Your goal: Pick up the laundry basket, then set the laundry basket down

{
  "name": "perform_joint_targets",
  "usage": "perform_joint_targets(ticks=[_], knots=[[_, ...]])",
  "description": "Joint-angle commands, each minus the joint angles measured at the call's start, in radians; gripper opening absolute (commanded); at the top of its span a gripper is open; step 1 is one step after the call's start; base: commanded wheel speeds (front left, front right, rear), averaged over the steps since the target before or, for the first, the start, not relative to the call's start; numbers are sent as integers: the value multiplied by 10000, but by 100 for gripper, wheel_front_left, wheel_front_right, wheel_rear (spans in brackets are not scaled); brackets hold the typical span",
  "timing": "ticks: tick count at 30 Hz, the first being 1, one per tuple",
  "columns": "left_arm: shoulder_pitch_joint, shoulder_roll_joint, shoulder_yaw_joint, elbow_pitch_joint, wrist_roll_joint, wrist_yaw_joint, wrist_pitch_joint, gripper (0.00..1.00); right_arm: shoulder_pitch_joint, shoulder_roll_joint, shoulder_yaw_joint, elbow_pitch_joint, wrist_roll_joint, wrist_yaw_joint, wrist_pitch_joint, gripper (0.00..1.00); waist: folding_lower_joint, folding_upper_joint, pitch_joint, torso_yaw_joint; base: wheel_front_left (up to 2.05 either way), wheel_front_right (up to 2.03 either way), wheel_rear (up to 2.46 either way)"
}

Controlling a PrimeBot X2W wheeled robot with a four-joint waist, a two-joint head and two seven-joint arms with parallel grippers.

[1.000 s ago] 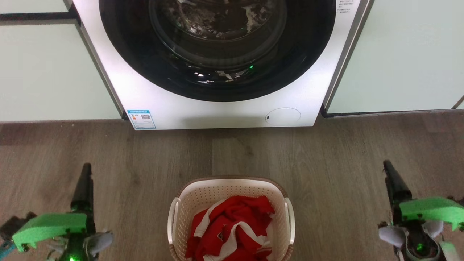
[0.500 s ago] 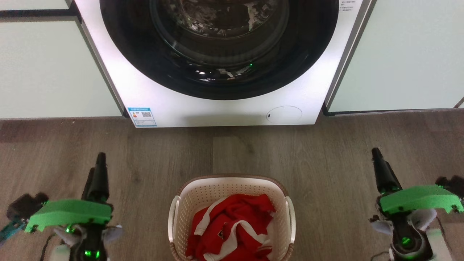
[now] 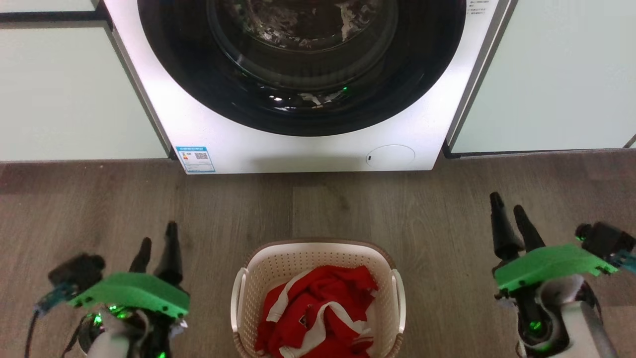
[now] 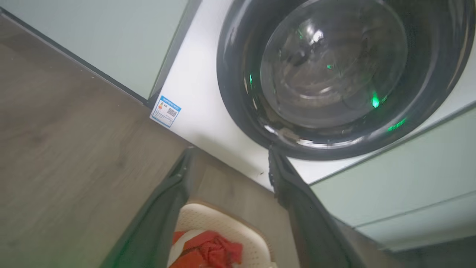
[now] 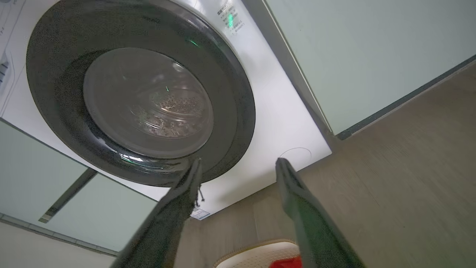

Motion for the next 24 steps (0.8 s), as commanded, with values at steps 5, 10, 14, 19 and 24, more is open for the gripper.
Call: perform_joint_targets(ticks=[5, 10, 14, 19, 24], knots=[[-512, 494, -618, -17, 785, 247, -252, 100, -462, -94, 470, 190, -1021, 38, -269, 100, -1, 0, -25, -17, 0, 0, 0], [-535, 489, -1086, 648, 770, -152, -401, 100, -583, -98, 837, 1019, -1585, 41, -416, 100, -1, 0, -50, -49, 0, 0, 0], [-660, 473, -1134, 1045, 948, -424, -520, 100, -771, -102, 968, 1261, -1903, 43, -533, 100, -1, 0, -40, -79, 0, 0, 0], [-844, 416, -961, 575, 1657, -141, -668, 100, -943, -107, 847, 936, -2283, 46, -680, 100, -1, 0, -16, -87, 0, 0, 0], [-853, 323, -697, -575, 2434, 266, -817, 100, -965, -111, 724, 63, -2638, 49, -827, 100, -1, 0, 54, -67, 0, 0, 0]])
